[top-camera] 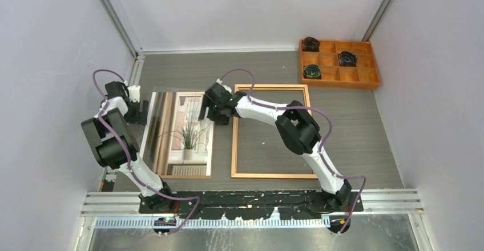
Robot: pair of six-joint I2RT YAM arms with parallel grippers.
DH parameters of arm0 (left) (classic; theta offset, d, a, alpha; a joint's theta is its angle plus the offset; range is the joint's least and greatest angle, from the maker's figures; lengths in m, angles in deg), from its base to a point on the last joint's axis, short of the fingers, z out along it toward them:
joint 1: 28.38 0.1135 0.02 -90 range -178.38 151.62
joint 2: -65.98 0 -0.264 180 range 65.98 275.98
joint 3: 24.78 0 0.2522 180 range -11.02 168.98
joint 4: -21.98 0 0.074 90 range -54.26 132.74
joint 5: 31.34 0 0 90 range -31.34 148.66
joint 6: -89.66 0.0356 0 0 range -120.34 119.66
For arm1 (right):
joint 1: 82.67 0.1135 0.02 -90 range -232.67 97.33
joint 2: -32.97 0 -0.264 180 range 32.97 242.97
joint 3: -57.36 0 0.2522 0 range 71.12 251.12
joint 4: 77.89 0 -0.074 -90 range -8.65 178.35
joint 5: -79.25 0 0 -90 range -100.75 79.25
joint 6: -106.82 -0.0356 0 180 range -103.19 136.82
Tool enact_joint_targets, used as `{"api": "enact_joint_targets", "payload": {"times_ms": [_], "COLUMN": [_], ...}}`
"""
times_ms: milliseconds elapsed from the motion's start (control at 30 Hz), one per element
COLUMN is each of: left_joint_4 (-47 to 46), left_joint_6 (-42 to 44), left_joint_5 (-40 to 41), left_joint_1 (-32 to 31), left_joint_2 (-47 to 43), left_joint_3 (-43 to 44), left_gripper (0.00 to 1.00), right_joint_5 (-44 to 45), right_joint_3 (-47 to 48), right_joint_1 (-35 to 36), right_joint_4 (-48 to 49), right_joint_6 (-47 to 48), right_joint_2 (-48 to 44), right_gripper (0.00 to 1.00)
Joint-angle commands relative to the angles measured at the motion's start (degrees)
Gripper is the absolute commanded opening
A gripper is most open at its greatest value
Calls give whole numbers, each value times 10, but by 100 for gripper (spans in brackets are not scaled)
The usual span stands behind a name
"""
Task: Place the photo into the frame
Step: Move the photo frame item to the center of the board.
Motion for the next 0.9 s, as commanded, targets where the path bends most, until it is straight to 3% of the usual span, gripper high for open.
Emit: {"api": "enact_joint_targets", "payload": {"times_ms": [0,233,533,867], "left_joint_4": [-39,-50,-73,-104], "left_joint_6": [-9,-14,-11,-7], "left_joint_5": [9,9,33,51], "left_joint_1": [-6,-27,-40,-73], "left_joint_2": [9,8,-3,5], "left_joint_3": [-2,-16,-42,-62], "left_gripper": [85,85,84,84], "right_joint_5": [-29,4,60,37], "right_joint_3": [11,-23,90,168], "right_joint_1": [10,-41,-74,-94], "right_joint_4": [6,6,-48,-27], "right_joint_6": [-29,-26,15,-3], "right_joint_2": [11,-28,49,117], "right_gripper": [81,85,86,86]}}
